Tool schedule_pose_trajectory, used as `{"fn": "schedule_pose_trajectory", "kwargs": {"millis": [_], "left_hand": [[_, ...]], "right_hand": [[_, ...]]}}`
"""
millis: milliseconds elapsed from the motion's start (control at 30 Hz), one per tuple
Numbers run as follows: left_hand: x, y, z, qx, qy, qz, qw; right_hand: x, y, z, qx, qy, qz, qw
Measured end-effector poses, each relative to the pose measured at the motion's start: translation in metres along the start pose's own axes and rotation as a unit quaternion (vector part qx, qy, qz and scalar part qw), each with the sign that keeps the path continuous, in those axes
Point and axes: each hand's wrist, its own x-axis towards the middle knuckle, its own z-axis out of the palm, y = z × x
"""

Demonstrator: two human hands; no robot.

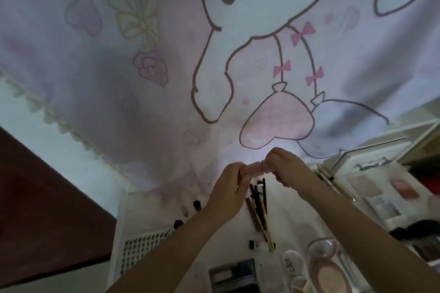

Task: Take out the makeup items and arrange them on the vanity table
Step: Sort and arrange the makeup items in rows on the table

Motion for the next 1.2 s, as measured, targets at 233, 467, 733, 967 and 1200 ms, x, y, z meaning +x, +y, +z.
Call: {"fn": "schedule_pose_trajectory", "kwargs": {"millis": [233,467,733,967,1200], "left_hand": [[0.025,0.066,-0.037,-0.297,-0.055,-0.069,0.951],[0.043,0.095,-0.071,-0.518,-0.239,-0.023,0.821],[0.048,0.09,-0.082,-0.183,-0.187,0.104,0.96],[0.048,0.102,-0.086,0.145,0.018,0.324,0.935],[0.061,0.116,-0.085,0.101,-0.123,0.288,0.944]], "right_hand": [[-0.042,-0.055,-0.005,-0.081,0.219,-0.206,0.95],[-0.069,-0.096,-0.03,-0.274,0.268,-0.465,0.798],[-0.073,-0.084,-0.043,-0.124,0.162,-0.367,0.908],[-0.07,-0.08,-0.048,0.027,0.187,-0.204,0.961],[-0.085,-0.082,-0.064,-0.141,0.182,-0.287,0.93]]}}
